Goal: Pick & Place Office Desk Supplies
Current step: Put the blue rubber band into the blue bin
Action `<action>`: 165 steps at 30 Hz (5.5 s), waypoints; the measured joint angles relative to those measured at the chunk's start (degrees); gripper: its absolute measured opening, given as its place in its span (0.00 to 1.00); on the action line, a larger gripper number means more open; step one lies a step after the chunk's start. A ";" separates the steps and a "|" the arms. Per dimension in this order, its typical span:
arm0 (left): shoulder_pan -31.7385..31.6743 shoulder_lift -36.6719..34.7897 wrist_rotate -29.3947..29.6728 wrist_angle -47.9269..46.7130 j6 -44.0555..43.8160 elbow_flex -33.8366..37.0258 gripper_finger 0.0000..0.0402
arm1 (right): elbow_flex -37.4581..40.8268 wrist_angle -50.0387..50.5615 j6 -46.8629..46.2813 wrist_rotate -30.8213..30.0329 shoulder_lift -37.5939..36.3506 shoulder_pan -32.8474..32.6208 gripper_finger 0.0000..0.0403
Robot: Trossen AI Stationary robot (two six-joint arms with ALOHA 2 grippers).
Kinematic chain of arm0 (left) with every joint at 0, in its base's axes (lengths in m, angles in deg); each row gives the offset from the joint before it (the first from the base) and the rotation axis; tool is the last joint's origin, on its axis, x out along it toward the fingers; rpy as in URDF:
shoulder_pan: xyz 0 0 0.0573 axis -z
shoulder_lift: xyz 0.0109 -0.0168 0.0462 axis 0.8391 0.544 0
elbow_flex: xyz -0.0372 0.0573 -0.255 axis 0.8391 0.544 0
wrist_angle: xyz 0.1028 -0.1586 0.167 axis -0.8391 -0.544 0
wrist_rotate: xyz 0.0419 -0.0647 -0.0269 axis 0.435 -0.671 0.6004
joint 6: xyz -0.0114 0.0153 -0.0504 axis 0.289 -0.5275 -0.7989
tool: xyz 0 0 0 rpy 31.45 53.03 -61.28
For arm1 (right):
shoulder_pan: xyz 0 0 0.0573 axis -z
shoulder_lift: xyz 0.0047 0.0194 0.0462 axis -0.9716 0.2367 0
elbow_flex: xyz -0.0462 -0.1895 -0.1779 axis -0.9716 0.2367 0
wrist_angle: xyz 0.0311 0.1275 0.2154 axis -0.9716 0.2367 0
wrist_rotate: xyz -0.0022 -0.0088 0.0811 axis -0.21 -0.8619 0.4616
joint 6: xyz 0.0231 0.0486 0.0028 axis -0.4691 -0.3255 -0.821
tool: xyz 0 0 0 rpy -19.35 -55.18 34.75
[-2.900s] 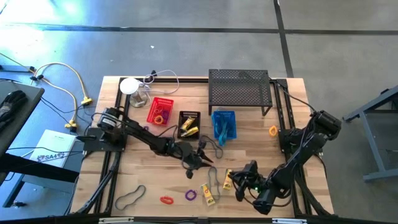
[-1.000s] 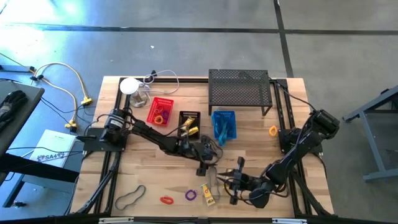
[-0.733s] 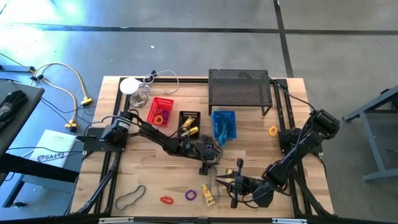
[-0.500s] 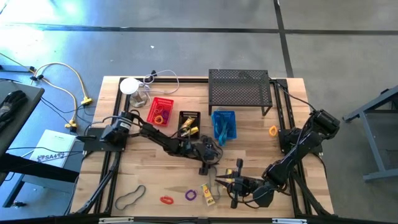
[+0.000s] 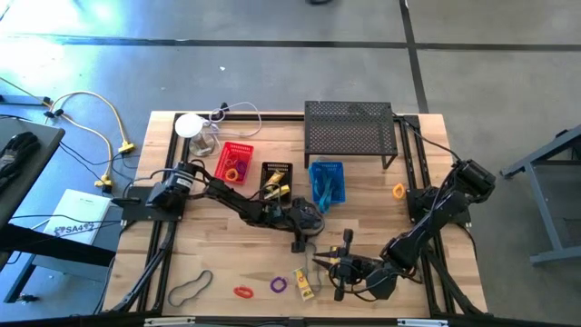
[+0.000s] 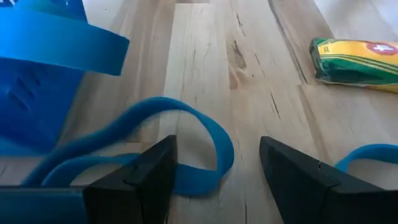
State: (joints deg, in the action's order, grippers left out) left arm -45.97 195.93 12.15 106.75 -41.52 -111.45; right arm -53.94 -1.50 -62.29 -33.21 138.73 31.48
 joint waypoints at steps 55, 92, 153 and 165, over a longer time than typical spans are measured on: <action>-5.43 -28.20 -34.44 -8.54 -14.96 0.04 0.00 | 0.00 -0.75 0.75 -23.63 -0.04 -6.39 0.10; 10.27 -28.20 -16.94 -13.11 -21.85 0.04 0.00 | 0.00 2.96 0.92 14.93 -0.04 10.88 0.52; 20.55 -28.13 -1.82 -28.08 -10.77 0.04 0.37 | 1.94 37.09 -14.98 -11.68 -16.21 22.73 0.01; 21.86 -28.13 -1.90 -29.45 -10.92 0.04 0.37 | 5.99 36.99 -29.73 -3.49 -7.33 31.39 0.01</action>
State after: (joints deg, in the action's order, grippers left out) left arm -24.12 167.80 10.25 77.29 -52.44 -111.41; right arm -47.95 35.49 -92.02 -36.70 131.41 62.87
